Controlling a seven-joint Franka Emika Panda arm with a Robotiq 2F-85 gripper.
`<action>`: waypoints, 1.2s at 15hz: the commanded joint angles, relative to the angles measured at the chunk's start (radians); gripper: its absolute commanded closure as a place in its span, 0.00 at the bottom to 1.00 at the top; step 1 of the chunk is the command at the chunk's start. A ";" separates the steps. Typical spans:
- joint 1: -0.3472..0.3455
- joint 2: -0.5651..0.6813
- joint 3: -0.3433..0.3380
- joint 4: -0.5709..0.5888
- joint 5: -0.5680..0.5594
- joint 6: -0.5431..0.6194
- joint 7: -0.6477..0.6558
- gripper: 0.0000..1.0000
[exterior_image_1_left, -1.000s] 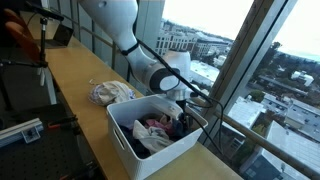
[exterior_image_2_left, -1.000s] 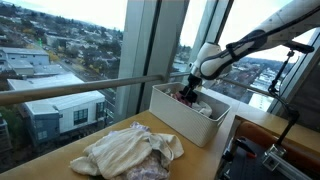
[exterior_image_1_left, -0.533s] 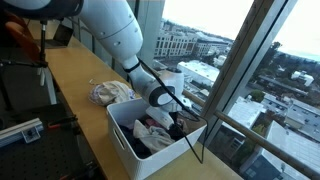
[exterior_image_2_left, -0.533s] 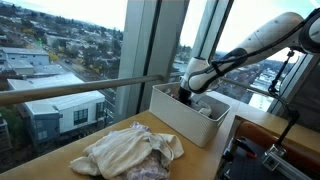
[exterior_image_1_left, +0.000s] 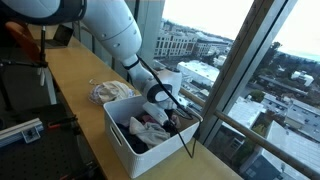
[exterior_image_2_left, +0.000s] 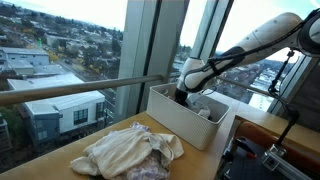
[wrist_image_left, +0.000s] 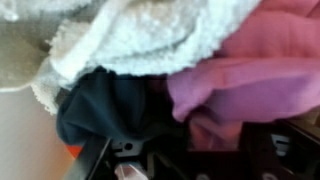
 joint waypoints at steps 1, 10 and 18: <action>-0.004 -0.005 0.015 -0.014 0.033 -0.036 0.025 0.69; -0.021 -0.281 0.040 -0.213 0.124 -0.092 0.023 0.95; 0.011 -0.609 0.019 -0.296 0.118 -0.093 0.043 0.95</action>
